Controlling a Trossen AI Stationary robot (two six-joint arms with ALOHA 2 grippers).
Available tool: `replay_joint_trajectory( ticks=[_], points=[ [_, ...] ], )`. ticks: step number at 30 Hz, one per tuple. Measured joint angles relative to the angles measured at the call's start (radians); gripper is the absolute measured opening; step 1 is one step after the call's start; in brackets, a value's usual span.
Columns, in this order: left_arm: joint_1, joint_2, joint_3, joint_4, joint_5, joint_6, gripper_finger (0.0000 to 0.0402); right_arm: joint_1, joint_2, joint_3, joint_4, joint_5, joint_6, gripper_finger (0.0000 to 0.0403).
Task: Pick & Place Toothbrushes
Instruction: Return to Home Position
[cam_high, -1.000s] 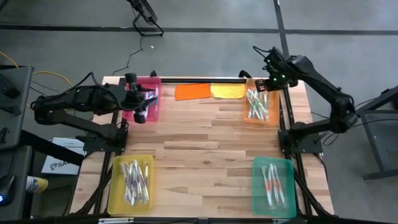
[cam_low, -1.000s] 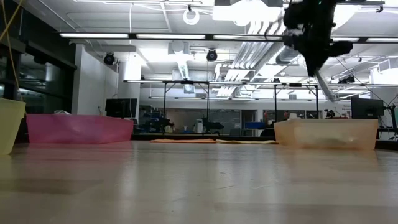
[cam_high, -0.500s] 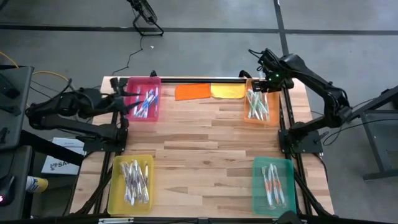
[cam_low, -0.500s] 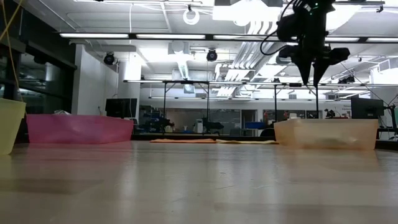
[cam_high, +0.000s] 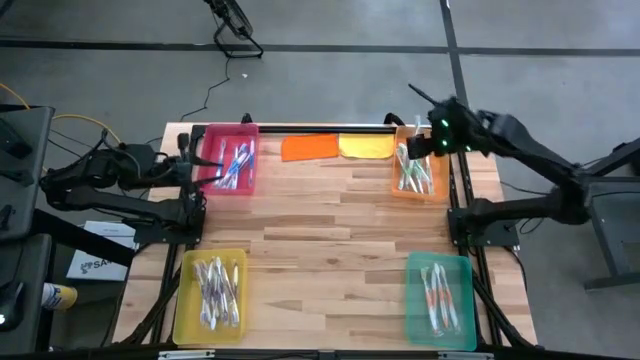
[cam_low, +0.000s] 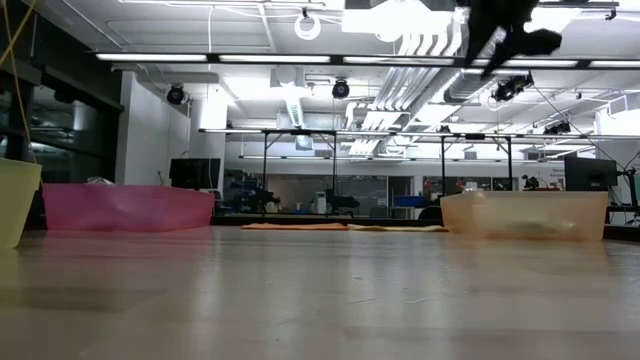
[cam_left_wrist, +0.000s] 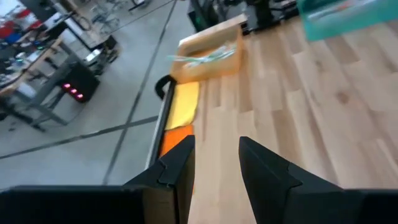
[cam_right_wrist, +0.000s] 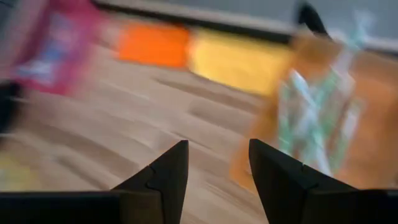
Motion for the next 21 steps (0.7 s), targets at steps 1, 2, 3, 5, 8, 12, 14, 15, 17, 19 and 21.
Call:
replay_joint_trajectory(
  ticks=[1, 2, 3, 5, 8, 12, 14, 15, 17, 19, 21],
  points=[
    [0.0, -0.001, -0.017, 0.017, 0.017, -0.001, 0.012, 0.065, -0.024, 0.0, 0.035, 0.035, 0.027, 0.0162],
    [0.0, -0.005, -0.042, 0.041, 0.032, -0.001, 0.012, 0.132, -0.042, 0.0, 0.07, 0.067, 0.044, 0.0162],
    [0.0, -0.016, -0.072, 0.069, 0.047, -0.003, 0.012, 0.204, -0.051, 0.0, 0.116, 0.094, 0.045, 0.0162],
    [0.0, -0.053, -0.149, 0.144, 0.08, -0.015, 0.012, 0.342, -0.057, 0.001, 0.192, 0.154, 0.05, 0.0162],
    [0.0, -0.105, -0.279, 0.289, 0.121, -0.048, 0.012, 0.52, -0.051, -0.05, 0.362, 0.273, 0.062, 0.0161],
    [0.0, -0.181, -0.422, 0.464, 0.216, -0.066, 0.012, 0.685, -0.052, -0.234, 0.766, 0.351, 0.015, 0.0161],
    [-0.001, -0.208, -0.484, 0.558, 0.225, -0.079, 0.012, 0.732, -0.05, -0.357, 0.984, 0.349, -0.011, 0.0161],
    [0.0, -0.227, -0.517, 0.598, 0.225, -0.08, 0.012, 0.752, -0.049, -0.42, 1.097, 0.347, -0.019, 0.0161],
    [0.0, -0.262, -0.574, 0.656, 0.224, -0.08, 0.012, 0.777, -0.055, -0.547, 1.309, 0.343, -0.032, 0.0161],
    [0.0, -0.293, -0.618, 0.685, 0.218, -0.081, 0.012, 0.791, -0.096, -0.664, 1.46, 0.321, -0.038, 0.0161],
    [0.0, -0.323, -0.647, 0.685, 0.212, -0.09, 0.012, 0.796, -0.151, -0.767, 1.577, 0.3, -0.04, 0.0161]
  ],
)
